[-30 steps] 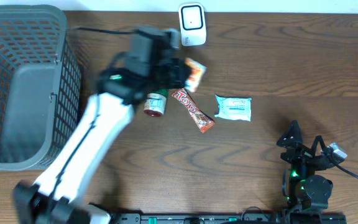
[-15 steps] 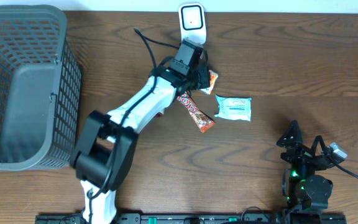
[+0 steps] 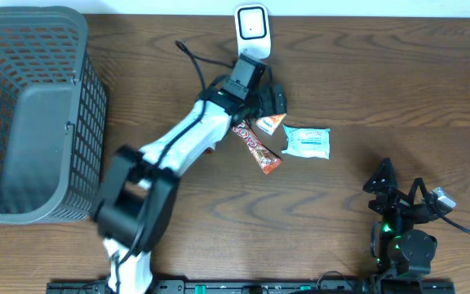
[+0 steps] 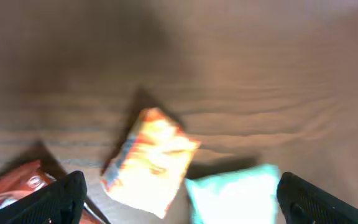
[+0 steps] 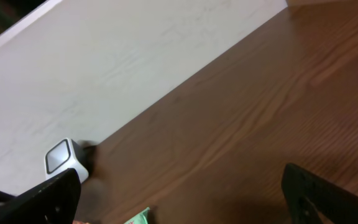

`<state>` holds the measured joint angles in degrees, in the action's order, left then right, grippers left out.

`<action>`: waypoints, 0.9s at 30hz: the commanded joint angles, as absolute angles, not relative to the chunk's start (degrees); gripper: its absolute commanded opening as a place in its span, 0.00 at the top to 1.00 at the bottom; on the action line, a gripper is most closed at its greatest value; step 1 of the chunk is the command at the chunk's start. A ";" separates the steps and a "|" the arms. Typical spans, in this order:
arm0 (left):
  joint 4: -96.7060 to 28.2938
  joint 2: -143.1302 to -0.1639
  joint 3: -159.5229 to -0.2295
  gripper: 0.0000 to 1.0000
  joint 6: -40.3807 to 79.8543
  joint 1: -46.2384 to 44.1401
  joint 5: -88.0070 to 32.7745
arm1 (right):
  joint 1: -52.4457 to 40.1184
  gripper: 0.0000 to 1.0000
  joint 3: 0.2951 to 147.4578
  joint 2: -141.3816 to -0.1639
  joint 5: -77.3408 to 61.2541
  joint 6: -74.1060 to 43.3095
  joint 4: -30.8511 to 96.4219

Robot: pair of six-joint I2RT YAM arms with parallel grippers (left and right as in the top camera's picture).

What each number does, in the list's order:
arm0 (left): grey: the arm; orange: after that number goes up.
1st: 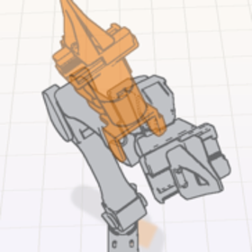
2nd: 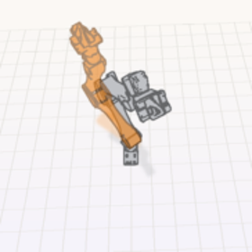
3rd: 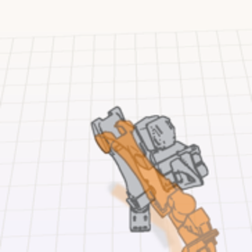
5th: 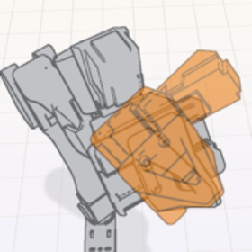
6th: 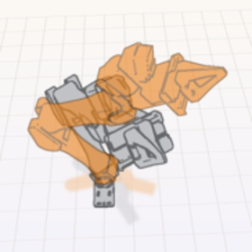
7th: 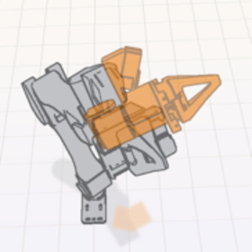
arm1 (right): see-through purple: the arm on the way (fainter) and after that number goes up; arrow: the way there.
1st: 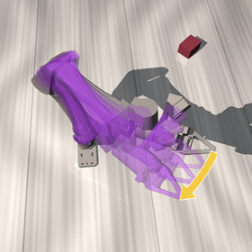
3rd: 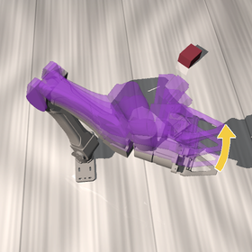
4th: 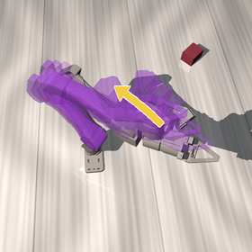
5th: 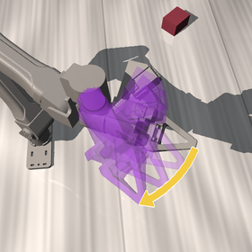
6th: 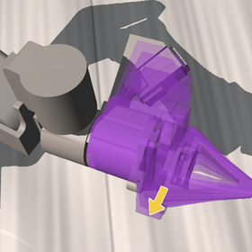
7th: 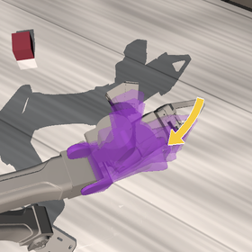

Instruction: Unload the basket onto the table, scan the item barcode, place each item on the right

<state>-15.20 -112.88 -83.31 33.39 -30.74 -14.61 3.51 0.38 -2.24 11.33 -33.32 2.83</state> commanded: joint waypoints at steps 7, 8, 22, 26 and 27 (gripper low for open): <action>-24.75 -81.76 -84.05 0.02 22.70 -22.04 -2.22 | 3.01 0.01 0.32 -2.26 11.46 -33.61 3.05; -27.09 -79.40 -84.05 0.02 22.72 -20.03 1.08 | 3.01 0.01 0.32 -2.26 11.46 -33.61 3.05; -43.09 -68.99 -84.03 0.02 30.15 18.04 0.23 | 3.01 0.01 0.32 -2.26 11.46 -33.61 3.05; -44.84 -70.59 -84.03 0.02 33.91 24.82 0.23 | 3.01 0.01 0.32 -2.26 11.46 -33.61 3.05; -45.17 -71.33 -84.01 0.02 34.50 26.17 0.23 | 3.01 0.01 0.32 -2.26 11.46 -33.61 3.05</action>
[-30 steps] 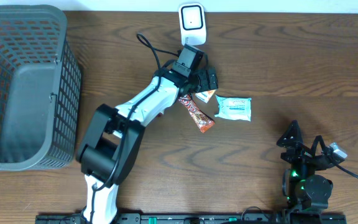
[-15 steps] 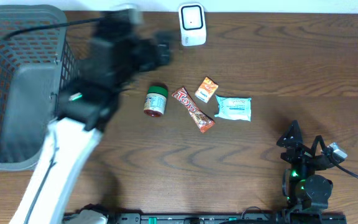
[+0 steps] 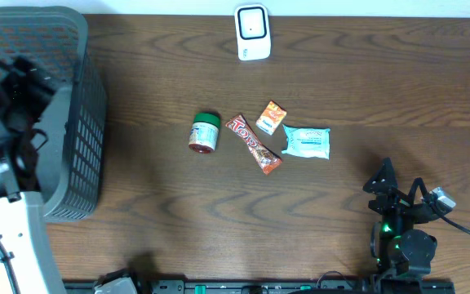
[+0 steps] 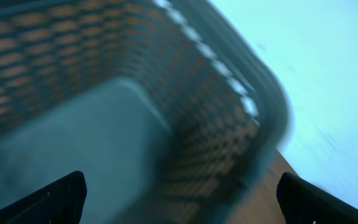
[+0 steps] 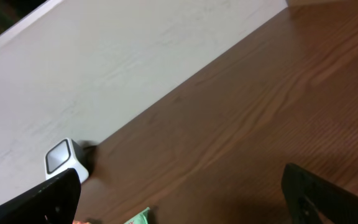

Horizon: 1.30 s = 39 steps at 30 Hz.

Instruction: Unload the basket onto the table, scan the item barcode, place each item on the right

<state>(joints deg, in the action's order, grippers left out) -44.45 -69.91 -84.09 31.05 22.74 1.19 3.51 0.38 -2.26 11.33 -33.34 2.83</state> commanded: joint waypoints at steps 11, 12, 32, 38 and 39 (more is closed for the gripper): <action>-46.06 -84.55 -84.01 0.02 34.68 29.30 -0.03 | 3.01 0.01 0.32 -2.26 11.46 -33.61 3.05; -46.06 -85.45 -84.01 0.02 34.94 29.30 -0.05 | 3.01 0.01 0.32 -2.26 11.46 -33.61 3.05; -49.91 -94.08 -83.79 0.02 43.59 29.34 0.03 | 3.01 0.01 0.32 -2.26 11.49 -33.63 3.05; -48.49 -93.47 -83.81 0.02 41.58 29.34 -1.85 | 3.01 0.01 0.32 -2.26 11.49 -33.61 3.05; -47.99 -92.99 -83.81 0.02 40.21 29.34 -3.18 | 3.01 0.01 0.32 -2.26 11.46 -33.61 3.05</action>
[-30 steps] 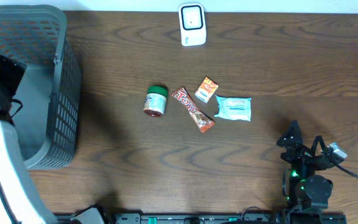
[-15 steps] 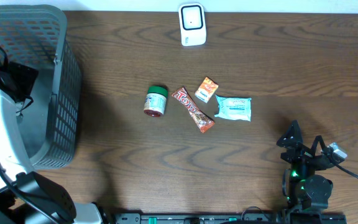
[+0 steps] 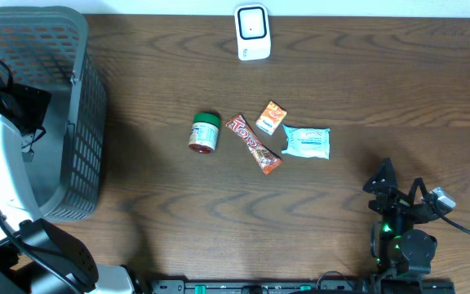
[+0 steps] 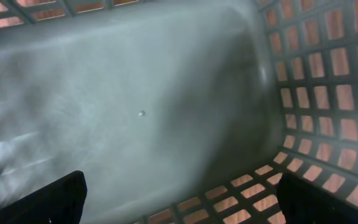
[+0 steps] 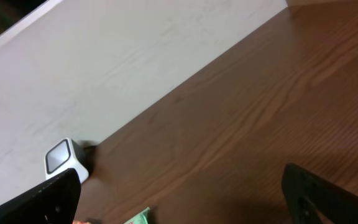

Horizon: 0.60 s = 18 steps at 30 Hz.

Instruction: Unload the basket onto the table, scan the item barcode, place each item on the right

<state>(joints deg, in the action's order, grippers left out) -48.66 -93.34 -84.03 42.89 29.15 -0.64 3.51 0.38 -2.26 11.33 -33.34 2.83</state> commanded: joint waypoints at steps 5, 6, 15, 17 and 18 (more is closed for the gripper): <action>-45.39 -88.64 -83.81 0.02 32.23 29.34 -10.90 | 3.01 0.01 0.32 -2.26 11.46 -33.61 3.05; -45.01 -87.57 -83.81 0.02 31.16 29.34 -11.64 | 3.01 0.01 0.32 -2.26 11.46 -33.61 3.05; -43.33 -76.75 -83.81 0.02 23.46 28.38 -16.40 | 3.01 0.01 0.32 -2.26 11.49 -33.61 3.05; -42.63 -75.42 -83.81 0.02 17.28 26.96 -22.48 | 3.01 0.01 0.32 -2.26 11.46 -33.61 3.05; -42.50 -74.78 -83.81 0.02 14.92 26.04 -24.32 | 3.01 0.01 0.32 -2.26 11.46 -33.61 3.05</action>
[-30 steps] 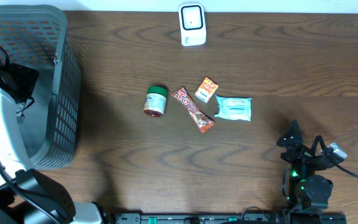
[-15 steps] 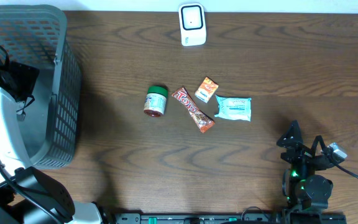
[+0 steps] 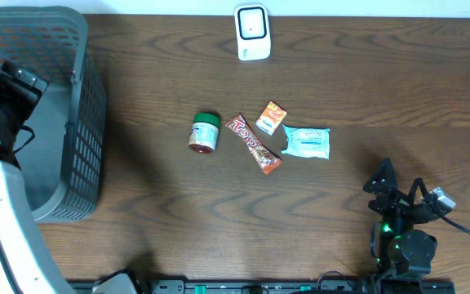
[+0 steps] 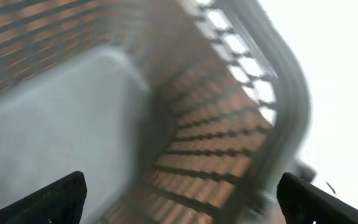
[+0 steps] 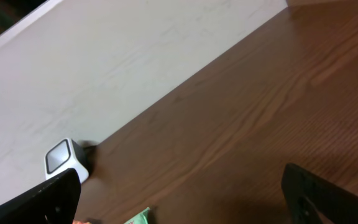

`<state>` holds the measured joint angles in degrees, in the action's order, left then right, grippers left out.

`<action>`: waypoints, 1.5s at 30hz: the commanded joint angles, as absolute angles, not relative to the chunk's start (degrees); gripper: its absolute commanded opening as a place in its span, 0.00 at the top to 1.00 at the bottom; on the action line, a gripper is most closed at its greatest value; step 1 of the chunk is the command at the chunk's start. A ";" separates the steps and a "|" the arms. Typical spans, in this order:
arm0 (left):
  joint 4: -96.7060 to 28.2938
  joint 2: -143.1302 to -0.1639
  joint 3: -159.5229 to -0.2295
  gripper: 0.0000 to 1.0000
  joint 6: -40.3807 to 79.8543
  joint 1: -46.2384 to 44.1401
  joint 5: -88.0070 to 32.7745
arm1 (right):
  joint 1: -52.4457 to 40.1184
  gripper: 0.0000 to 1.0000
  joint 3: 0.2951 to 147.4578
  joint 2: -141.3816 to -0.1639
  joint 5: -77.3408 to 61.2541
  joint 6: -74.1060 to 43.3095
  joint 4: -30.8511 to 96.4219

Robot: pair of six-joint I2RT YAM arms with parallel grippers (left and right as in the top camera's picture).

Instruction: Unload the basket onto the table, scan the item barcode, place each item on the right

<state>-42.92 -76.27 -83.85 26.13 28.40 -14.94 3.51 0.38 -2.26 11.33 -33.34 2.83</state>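
Note:
The white barcode scanner (image 3: 251,31) stands at the table's far edge and also shows in the right wrist view as the scanner (image 5: 64,159). Mid-table lie a green-lidded jar (image 3: 205,133), a red chocolate bar (image 3: 254,144), an orange packet (image 3: 271,118) and a teal packet (image 3: 307,142). My left gripper (image 3: 16,88) hangs over the grey basket (image 3: 72,49) at the left. In its blurred wrist view the left gripper (image 4: 180,198) is open and holds nothing. My right gripper (image 5: 179,194) is open and rests at the near right (image 3: 384,181).
The basket's mesh wall and rim (image 4: 253,93) fill the left wrist view. A white wall strip (image 5: 104,56) runs behind the table's far edge. A corner of the teal packet (image 5: 139,217) shows at the bottom of the right wrist view.
The left wrist camera looked straight at the basket's floor; now it sees the basket's wall and rim, blurred. The left arm has shifted a little over the basket. The items and right arm are unchanged.
My left gripper was open over the packets just in front of the scanner, with the jar hidden under the arm. Then the arm was at the basket on the left and the jar showed on the table. It has stayed over the basket, open and holding nothing.

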 commanded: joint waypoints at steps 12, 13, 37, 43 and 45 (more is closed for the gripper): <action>-44.07 -65.21 -83.81 0.02 6.50 18.11 -24.88 | 3.01 0.01 0.32 -2.26 11.46 -33.63 3.05; -44.29 -64.12 -83.81 0.02 6.09 17.93 -24.88 | 3.01 0.01 0.32 -2.26 11.46 -33.61 3.05; -67.05 -36.84 -83.81 0.02 3.46 17.91 -24.36 | 3.01 0.01 0.32 -2.26 11.49 -33.61 3.05; -65.01 -36.73 -83.81 0.02 -0.38 17.91 -29.65 | 3.01 0.01 0.32 -2.26 11.46 -33.63 3.05; -65.60 -36.42 -83.81 0.02 -0.40 17.91 -29.65 | 3.01 0.01 0.32 -2.26 11.46 -33.63 3.05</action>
<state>-65.36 -36.91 -83.92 1.45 18.09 -26.89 3.51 0.38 -2.26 11.33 -33.34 2.83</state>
